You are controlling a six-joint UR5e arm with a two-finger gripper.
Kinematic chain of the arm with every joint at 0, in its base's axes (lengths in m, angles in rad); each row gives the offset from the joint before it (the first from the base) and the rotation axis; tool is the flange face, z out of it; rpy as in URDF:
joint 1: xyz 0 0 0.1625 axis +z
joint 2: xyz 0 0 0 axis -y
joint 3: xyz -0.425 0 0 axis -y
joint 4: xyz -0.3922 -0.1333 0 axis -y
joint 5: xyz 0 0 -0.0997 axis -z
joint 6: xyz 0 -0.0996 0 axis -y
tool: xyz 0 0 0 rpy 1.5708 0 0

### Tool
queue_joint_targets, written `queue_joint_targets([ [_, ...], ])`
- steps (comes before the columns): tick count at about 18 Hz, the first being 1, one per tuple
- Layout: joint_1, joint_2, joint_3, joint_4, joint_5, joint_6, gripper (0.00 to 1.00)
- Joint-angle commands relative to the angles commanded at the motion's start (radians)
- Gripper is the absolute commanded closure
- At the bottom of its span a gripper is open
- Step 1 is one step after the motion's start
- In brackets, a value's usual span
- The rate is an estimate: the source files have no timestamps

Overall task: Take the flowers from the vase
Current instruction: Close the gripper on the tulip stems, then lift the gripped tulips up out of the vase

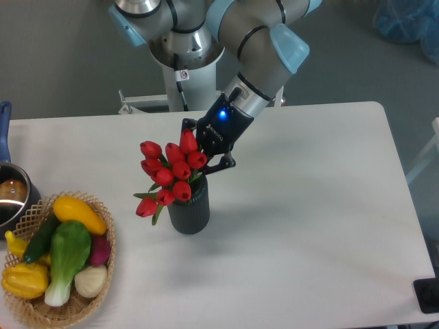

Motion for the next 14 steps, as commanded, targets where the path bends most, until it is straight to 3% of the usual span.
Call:
queue_joint_targets([
  [7, 0.02, 0.006, 0.069, 0.0, -0.097, -0.126, 0.87],
  [14, 0.029, 0.015, 0.077, 0.0, -0.118, -0.161, 0.87],
])
